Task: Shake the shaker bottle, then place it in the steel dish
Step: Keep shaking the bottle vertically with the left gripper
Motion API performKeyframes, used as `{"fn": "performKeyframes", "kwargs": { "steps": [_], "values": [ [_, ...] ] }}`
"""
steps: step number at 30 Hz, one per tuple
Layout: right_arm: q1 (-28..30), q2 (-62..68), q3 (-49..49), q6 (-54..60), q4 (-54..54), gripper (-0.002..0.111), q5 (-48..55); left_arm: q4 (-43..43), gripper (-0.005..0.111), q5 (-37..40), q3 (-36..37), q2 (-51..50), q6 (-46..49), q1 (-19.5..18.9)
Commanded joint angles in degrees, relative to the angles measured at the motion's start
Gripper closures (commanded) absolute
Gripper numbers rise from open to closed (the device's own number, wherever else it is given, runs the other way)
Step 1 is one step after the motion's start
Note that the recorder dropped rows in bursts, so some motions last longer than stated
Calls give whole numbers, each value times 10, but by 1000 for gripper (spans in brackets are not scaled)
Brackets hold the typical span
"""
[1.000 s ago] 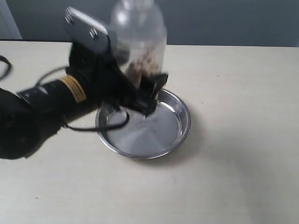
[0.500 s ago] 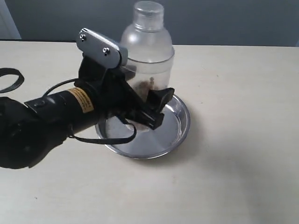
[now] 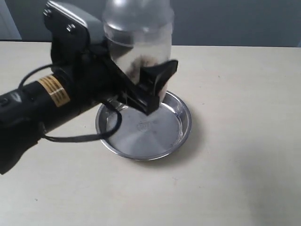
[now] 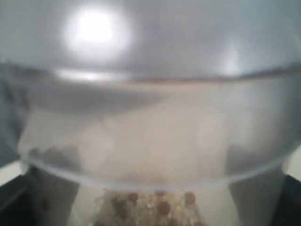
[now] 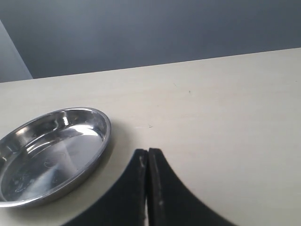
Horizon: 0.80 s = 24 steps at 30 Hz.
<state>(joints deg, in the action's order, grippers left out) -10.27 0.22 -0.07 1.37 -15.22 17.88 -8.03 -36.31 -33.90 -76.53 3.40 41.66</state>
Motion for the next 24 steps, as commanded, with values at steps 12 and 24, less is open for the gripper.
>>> {"fn": "performKeyframes", "kwargs": {
  "steps": [12, 24],
  "values": [
    [0, -2, 1, 1, 1, 109, -4, -126, 107, 17, 39, 10, 84, -17],
    [0, -2, 1, 1, 1, 109, -4, 25, 107, 12, 8, -13, -72, -15]
  ]
}}
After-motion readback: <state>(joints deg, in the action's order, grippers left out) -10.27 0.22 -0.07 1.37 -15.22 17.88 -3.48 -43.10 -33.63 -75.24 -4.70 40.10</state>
